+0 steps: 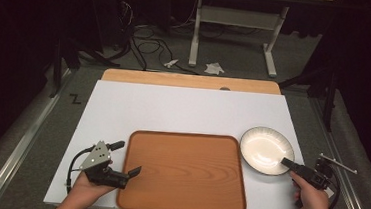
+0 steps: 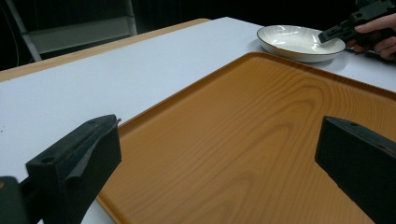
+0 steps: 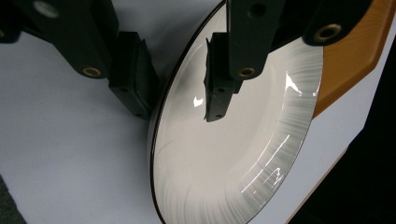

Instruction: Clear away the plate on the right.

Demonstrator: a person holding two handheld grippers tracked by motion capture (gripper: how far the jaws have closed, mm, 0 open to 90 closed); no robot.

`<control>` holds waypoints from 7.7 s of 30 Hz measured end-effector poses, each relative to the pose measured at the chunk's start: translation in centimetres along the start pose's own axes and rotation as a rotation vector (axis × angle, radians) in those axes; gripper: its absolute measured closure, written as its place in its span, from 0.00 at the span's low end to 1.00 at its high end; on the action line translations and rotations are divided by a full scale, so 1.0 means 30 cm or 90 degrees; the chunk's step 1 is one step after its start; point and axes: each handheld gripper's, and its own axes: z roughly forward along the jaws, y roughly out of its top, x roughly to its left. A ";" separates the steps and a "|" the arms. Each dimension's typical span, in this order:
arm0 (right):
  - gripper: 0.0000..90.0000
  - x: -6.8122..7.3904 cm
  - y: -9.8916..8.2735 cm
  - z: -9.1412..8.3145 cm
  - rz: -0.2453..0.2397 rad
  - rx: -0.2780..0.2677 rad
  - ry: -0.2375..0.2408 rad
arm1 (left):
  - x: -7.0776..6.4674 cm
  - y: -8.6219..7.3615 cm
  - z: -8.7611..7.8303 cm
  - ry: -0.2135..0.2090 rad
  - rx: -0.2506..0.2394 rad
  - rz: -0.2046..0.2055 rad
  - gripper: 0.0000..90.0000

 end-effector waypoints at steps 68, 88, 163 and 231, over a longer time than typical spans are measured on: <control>0.94 0.012 0.013 -0.064 0.053 -0.055 0.102 | 0.004 0.004 -0.007 0.004 -0.008 -0.002 0.01; 0.94 0.180 0.027 -0.034 -0.010 -0.025 0.155 | 0.020 0.005 -0.020 0.047 -0.029 -0.014 0.00; 0.94 0.596 -0.184 0.294 -0.195 0.183 0.201 | 0.021 0.009 -0.029 0.037 -0.041 -0.016 0.00; 0.83 0.614 -0.230 0.354 -0.294 0.252 0.115 | 0.019 0.008 -0.025 0.025 -0.031 -0.013 0.00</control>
